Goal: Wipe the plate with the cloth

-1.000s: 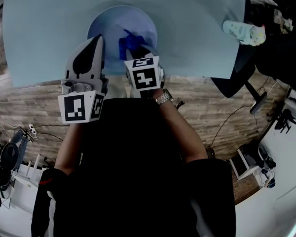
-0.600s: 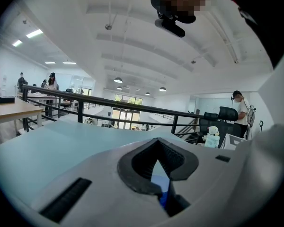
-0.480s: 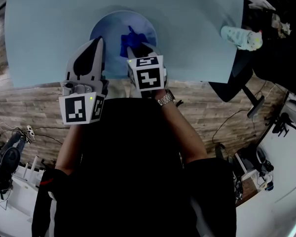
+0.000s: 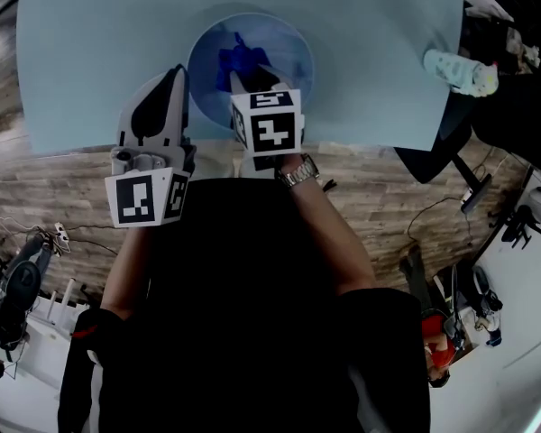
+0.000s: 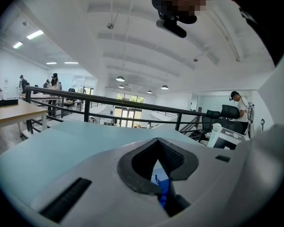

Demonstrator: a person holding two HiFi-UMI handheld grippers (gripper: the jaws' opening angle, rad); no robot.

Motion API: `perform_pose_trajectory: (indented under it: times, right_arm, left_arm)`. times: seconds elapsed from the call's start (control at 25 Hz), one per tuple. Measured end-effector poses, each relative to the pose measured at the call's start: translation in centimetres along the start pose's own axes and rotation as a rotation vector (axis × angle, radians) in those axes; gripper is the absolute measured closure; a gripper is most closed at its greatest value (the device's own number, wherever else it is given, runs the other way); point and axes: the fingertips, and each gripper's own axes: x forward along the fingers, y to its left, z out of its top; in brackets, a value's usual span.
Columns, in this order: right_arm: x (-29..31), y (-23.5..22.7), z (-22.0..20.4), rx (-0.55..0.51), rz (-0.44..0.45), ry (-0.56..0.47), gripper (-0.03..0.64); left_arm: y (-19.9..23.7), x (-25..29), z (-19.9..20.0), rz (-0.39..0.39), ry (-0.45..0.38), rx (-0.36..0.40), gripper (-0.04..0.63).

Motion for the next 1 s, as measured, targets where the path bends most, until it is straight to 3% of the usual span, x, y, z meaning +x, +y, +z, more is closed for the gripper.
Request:
perform_pose_trajectory:
  times: [0.56, 1.0]
  right_arm:
    - [2.0, 4.2, -1.3, 0.073, -0.010, -0.010, 0.499]
    - [2.0, 4.5, -3.1, 0.103, -0.044, -0.005, 0.499]
  left_arm:
    - [3.1, -1.4, -0.6, -0.063, 0.018, 0.022, 0.594]
    - [3.3, -2.3, -1.5, -0.110, 0.027, 0.030, 0.594]
